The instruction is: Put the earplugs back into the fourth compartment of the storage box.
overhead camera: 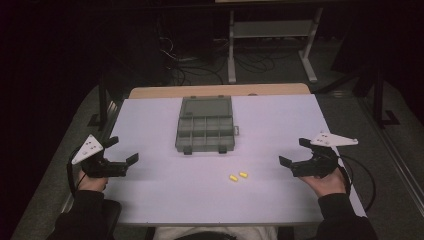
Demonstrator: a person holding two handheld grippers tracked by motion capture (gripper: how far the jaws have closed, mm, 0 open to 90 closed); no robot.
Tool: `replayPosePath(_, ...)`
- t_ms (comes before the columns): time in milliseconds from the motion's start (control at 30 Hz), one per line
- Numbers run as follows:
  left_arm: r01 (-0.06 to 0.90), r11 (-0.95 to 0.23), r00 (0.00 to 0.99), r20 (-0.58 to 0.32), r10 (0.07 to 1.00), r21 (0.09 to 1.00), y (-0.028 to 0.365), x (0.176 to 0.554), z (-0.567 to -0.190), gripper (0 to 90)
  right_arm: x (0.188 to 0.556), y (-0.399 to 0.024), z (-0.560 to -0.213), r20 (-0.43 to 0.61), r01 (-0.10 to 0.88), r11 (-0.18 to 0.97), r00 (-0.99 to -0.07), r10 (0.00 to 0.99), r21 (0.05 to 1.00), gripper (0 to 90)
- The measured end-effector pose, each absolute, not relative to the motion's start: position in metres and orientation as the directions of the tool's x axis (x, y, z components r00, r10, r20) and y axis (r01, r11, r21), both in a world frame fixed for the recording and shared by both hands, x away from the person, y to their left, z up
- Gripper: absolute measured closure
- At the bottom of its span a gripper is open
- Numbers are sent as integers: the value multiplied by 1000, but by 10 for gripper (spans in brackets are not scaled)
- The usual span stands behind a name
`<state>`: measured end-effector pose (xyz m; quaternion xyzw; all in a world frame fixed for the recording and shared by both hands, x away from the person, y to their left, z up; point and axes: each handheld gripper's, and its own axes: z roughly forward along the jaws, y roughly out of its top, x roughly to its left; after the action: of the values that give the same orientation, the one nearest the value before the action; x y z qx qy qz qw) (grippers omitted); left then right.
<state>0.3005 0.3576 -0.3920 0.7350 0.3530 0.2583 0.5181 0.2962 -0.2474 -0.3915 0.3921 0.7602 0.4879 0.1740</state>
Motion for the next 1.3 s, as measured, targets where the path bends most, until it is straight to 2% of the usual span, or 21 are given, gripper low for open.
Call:
replayPosePath(667, 255, -231, 624, 23, 781, 939, 355, 299, -394, 0, 295, -239, -383, 102, 434, 259, -651, 752, 863, 0)
replayPosePath(933, 257, -233, 621, 24, 784, 938, 354, 299, -394, 0, 303, -224, -370, 90, 472, 337, -677, 730, 815, 0)
replayPosePath(1300, 258, -232, 621, 23, 784, 938, 355, 299, -394, 0, 315, -200, -361, 54, 468, 446, -734, 677, 763, 0)
